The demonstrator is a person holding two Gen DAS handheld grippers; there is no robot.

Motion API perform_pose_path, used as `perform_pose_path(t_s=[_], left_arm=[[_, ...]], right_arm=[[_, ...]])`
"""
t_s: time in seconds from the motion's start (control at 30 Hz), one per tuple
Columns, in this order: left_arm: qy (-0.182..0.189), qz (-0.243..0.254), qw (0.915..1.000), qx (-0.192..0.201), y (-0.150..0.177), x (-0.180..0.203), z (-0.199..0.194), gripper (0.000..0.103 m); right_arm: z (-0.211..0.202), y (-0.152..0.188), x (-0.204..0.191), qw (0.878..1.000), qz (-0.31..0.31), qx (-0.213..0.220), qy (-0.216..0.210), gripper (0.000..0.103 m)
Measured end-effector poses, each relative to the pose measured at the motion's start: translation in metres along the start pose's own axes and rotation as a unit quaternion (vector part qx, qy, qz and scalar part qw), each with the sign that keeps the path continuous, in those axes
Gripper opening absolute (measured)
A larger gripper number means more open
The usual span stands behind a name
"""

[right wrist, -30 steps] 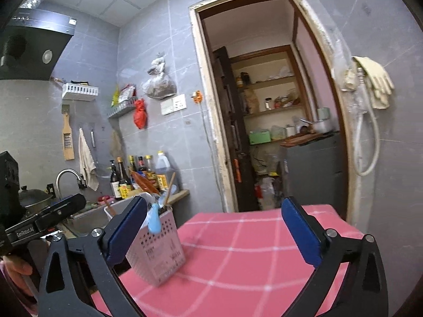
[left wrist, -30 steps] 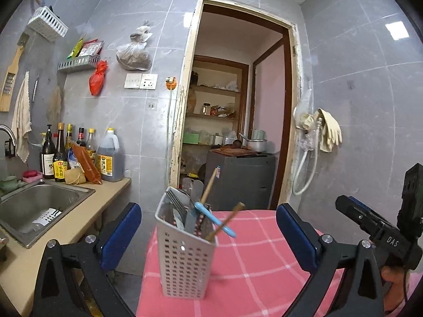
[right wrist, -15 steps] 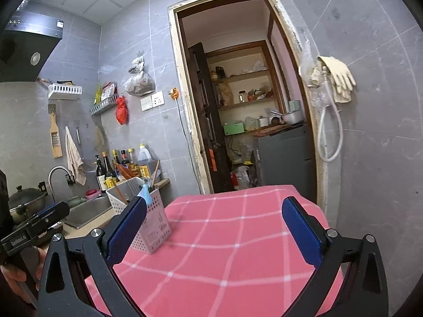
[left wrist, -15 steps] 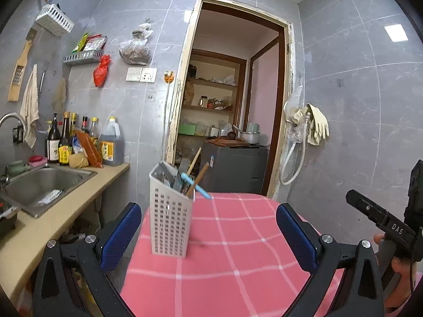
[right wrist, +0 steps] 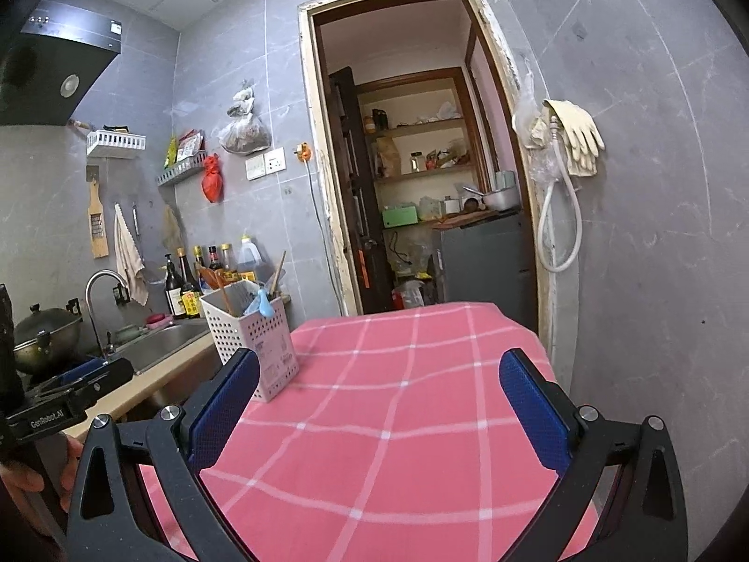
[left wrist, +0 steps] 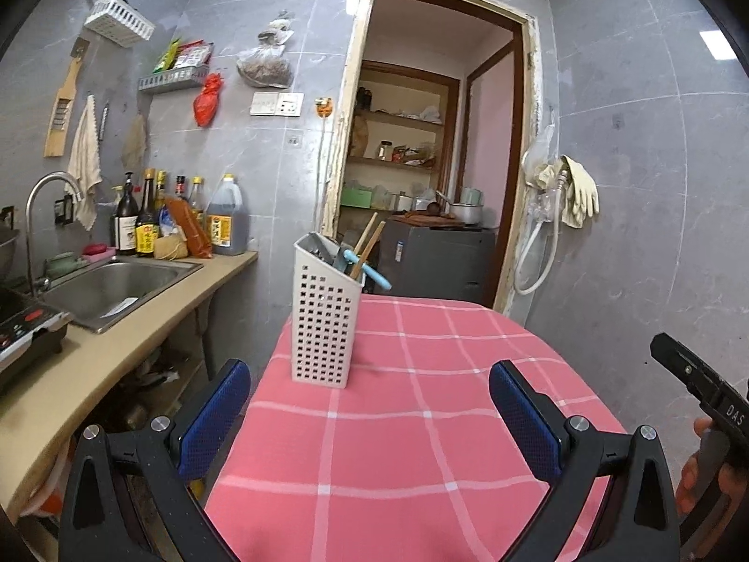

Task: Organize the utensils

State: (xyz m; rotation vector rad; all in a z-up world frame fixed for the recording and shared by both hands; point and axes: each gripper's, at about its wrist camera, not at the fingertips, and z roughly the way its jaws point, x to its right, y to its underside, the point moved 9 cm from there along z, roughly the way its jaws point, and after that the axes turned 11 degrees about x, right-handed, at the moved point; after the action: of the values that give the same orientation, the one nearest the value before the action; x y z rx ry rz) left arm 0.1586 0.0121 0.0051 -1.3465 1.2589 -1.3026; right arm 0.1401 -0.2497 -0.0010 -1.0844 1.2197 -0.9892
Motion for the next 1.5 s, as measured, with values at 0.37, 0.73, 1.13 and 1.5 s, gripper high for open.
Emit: perform_pose_path(t_s=[0.37,0.73,1.13,1.5], left_arm=[[-0.011,-0.005,0.9999,-0.01,0.018,-0.004,-0.01,0.103],[-0.018,-0.006,0.9998,-0.001,0.016,-0.008,-0.017,0.103],[-0.02,-0.008,0.9998,0.002,0.014,-0.01,-0.02,0.103],[-0.023,-0.008,0.9997,0.001,0.013,-0.012,-0.021,0.103]], right_arm=[[-0.012,0.015,-0.007,0.999,-0.035,-0.012,0.007,0.101],[-0.014,0.014,-0.012,0.999,-0.044,-0.012,0.007,0.101],[-0.017,0.012,-0.017,0.999,-0.054,-0.007,0.006,0.101],[-0.017,0.01,-0.019,0.999,-0.05,-0.007,0.004,0.101]])
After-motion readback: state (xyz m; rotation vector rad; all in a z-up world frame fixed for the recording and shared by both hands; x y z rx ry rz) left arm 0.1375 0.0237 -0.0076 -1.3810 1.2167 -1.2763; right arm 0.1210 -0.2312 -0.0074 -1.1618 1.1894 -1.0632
